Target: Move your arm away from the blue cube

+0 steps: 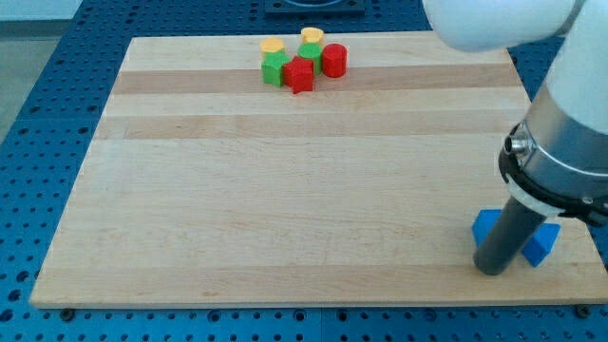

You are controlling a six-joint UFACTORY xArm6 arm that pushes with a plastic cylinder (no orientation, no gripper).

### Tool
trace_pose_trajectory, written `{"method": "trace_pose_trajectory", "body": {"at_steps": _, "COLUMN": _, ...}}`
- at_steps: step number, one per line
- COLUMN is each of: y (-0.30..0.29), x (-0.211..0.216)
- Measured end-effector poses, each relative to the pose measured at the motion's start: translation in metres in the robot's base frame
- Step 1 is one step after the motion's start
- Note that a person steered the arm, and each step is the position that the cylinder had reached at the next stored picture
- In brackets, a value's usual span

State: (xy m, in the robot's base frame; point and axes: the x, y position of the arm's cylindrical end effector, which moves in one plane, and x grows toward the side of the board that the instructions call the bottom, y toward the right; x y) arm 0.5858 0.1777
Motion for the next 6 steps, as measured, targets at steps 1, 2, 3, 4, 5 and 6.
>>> {"method": "trace_pose_trajectory", "body": {"at_steps": 1, "y": 0.000, "x": -0.013}}
{"method": "trace_pose_trajectory", "body": {"at_steps": 2, "y": 0.000, "x": -0.018}}
{"method": "trace_pose_trajectory", "body": {"at_steps": 3, "y": -0.004, "x": -0.018}}
{"method": "trace_pose_trajectory", "body": {"at_steps": 4, "y": -0.038, "x": -0.012}}
{"method": "trace_pose_trajectory", "body": {"at_steps": 5, "y": -0.102, "x": -0.011}}
{"method": "trace_pose_trajectory", "body": {"at_steps": 6, "y": -0.163, "x": -0.056}}
